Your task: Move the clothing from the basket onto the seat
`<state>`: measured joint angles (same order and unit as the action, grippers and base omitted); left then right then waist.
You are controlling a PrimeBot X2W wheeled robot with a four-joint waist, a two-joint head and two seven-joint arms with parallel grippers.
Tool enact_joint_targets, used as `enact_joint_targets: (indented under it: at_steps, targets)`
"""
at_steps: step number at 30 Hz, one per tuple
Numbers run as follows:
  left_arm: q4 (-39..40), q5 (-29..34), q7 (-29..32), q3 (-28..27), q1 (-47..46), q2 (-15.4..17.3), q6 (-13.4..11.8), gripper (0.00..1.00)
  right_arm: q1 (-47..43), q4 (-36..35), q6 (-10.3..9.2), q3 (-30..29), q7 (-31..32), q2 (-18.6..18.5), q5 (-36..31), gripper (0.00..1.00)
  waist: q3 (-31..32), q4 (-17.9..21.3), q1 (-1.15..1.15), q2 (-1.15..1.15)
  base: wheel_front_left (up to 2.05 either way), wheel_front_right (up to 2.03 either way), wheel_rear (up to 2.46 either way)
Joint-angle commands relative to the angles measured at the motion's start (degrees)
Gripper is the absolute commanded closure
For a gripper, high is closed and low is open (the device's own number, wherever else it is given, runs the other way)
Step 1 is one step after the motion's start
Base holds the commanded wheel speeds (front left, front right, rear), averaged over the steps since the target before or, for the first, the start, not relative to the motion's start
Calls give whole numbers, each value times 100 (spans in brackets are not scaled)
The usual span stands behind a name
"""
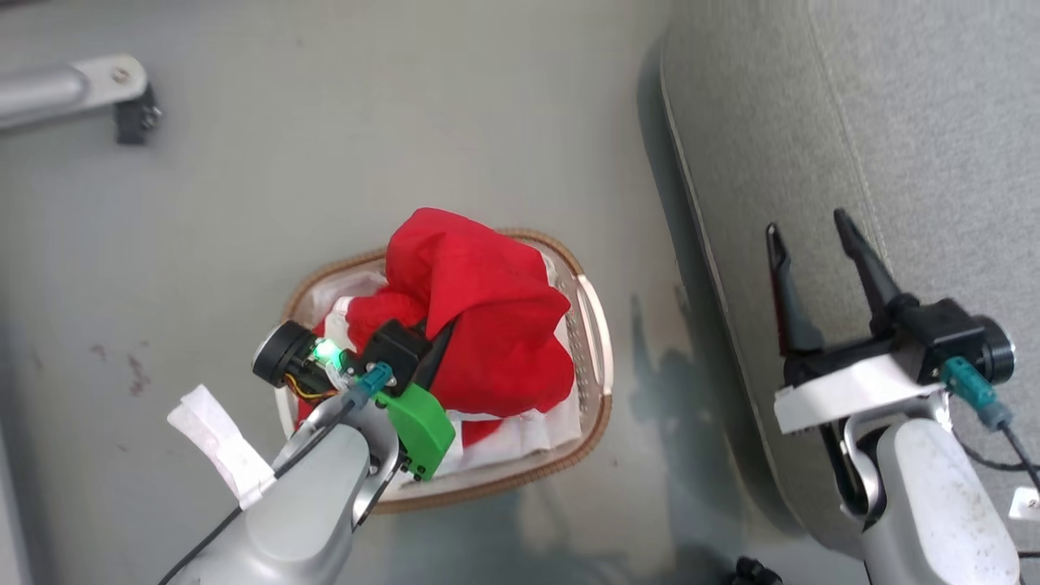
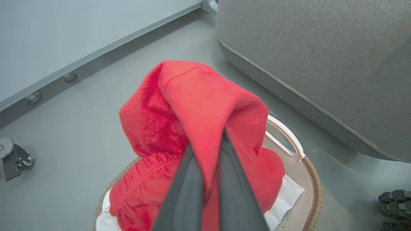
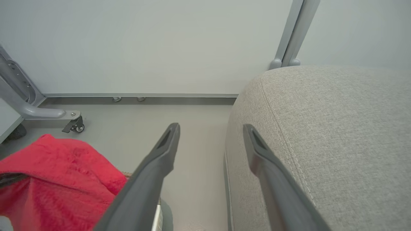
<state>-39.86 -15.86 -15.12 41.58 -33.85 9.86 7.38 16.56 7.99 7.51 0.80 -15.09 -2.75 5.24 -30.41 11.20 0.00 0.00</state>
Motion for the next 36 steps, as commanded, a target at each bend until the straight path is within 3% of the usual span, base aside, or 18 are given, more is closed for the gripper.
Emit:
enact_joint_targets:
  at_steps: [1, 7, 20, 25, 36]
  targets:
    - [120, 117, -6, 7, 139, 60, 11, 100, -171, 46, -4, 24, -12, -25, -41, 0, 921, -472, 0, 0, 0, 0, 0]
    - [524, 298, -6, 220, 201, 296, 16, 100, -603, 130, -4, 165, -12, -26, -158, 0, 1715, -611, 0, 0, 0, 0, 0]
    - [1057, 131, -6, 1024, -1031, 1043, 17, 100, -1213, 232, -4, 434, -12, -25, -286, 0, 2788, -709, 0, 0, 0, 0, 0]
    - [1047, -76, -6, 1298, -1640, 1175, 17, 100, -1301, 236, -4, 520, -12, -24, -289, 0, 2946, -711, 0, 0, 0, 0, 0]
    - [990, -339, -5, 1614, -2769, 1122, 18, 100, -1197, 277, -4, 756, -12, -24, -300, 0, 3053, -733, 0, 0, 0, 0, 0]
